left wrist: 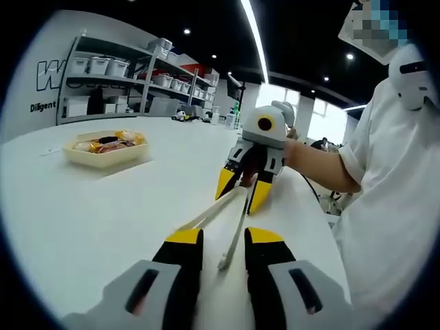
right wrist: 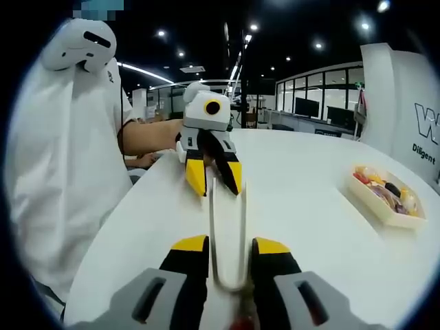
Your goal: Place the target food into the container with the food tongs after gripping and lifting it, then release it inside without dropping or visibly crushing the food.
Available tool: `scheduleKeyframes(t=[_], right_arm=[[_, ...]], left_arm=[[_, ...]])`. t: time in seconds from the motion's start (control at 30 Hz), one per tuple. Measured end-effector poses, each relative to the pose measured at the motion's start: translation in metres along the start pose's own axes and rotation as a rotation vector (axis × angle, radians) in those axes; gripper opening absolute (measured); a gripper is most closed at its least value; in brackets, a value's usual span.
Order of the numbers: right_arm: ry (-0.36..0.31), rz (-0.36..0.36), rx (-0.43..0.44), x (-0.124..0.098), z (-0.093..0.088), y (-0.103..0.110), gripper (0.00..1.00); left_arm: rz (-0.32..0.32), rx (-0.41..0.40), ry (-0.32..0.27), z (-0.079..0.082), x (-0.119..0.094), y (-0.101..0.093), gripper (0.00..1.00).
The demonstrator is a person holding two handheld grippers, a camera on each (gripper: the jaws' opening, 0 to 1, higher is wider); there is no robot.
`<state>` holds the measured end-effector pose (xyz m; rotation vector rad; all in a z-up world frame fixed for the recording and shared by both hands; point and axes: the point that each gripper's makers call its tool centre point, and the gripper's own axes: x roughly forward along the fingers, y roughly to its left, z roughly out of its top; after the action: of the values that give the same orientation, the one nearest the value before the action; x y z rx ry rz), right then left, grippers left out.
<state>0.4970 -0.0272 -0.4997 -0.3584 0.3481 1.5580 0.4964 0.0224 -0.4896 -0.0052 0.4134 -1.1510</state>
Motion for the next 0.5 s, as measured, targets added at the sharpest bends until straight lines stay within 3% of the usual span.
scheduleKeyframes(t=[0.5], right_arm=[[-0.001,-0.004,0.001,-0.0003,-0.0013,-0.0013,0.19]], left_arm=[[0.016,-0.003,-0.004,0.0003,-0.0019,0.001,0.28]])
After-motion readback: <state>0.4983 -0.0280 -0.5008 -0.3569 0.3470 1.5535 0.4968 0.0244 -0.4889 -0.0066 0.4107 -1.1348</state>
